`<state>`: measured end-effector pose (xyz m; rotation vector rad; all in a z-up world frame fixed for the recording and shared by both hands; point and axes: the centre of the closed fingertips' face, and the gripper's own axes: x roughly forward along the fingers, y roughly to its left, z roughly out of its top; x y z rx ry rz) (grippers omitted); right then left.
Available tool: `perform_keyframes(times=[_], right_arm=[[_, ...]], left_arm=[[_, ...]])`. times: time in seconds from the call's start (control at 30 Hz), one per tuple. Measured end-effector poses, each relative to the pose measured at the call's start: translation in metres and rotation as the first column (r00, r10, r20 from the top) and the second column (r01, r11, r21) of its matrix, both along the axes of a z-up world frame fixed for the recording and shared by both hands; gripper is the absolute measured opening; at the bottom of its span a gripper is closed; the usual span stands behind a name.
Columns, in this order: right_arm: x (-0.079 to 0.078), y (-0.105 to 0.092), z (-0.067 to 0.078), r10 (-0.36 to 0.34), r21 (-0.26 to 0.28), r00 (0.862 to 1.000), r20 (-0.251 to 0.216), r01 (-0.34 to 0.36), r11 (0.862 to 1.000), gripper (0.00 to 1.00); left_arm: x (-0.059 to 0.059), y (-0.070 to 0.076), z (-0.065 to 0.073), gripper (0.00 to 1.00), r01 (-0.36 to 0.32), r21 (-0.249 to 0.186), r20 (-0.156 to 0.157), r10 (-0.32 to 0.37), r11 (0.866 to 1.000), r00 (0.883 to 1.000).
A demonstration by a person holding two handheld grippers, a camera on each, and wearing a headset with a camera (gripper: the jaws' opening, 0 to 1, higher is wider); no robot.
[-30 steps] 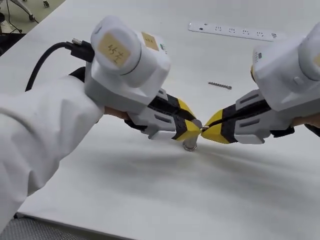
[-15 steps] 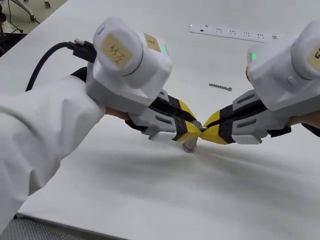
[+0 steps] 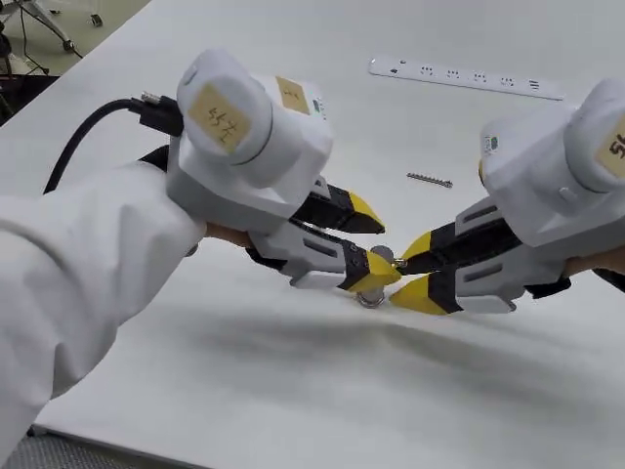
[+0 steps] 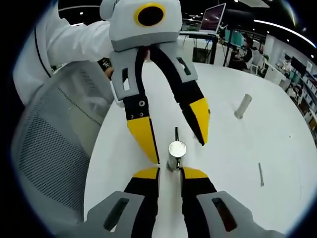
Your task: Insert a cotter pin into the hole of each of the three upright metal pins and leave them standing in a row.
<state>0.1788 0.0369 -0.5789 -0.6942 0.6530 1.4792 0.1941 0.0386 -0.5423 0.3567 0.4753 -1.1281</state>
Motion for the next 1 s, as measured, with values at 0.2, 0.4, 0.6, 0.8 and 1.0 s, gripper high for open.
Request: perform_keyframes(times=[0.2,0.4,0.6,0.8,1.0], right_arm=[[0.004,0.006,0.008,-0.054,0.049,0.998,-0.014,0.055,0.997,0.15],[0.002,0.012,0.009,-0.053,0.058,0.998,-0.024,0.055,0.997,0.14],[0.002,0.018,0.008,-0.064,0.062,0.998,-0.025,0.065,0.996,0.16],[0.002,0.022,0.006,-0.066,0.062,0.998,-0.026,0.067,0.996,0.16],[0.002,0.022,0.0,-0.066,0.041,0.998,-0.017,0.067,0.997,0.14]], left_arm=[[-0.001,0.008,0.01,0.37,-0.037,-0.048,-0.004,0.037,0.998,0.999],[-0.019,0.01,0.018,0.74,-0.038,-0.104,-0.02,0.036,0.994,0.999],[-0.039,0.018,0.003,0.88,-0.082,-0.118,-0.092,0.072,0.99,0.993],[-0.053,0.025,-0.012,0.95,-0.126,-0.116,-0.159,0.107,0.985,0.982],[-0.054,0.024,-0.013,0.98,-0.138,-0.11,-0.166,0.119,0.984,0.979]])
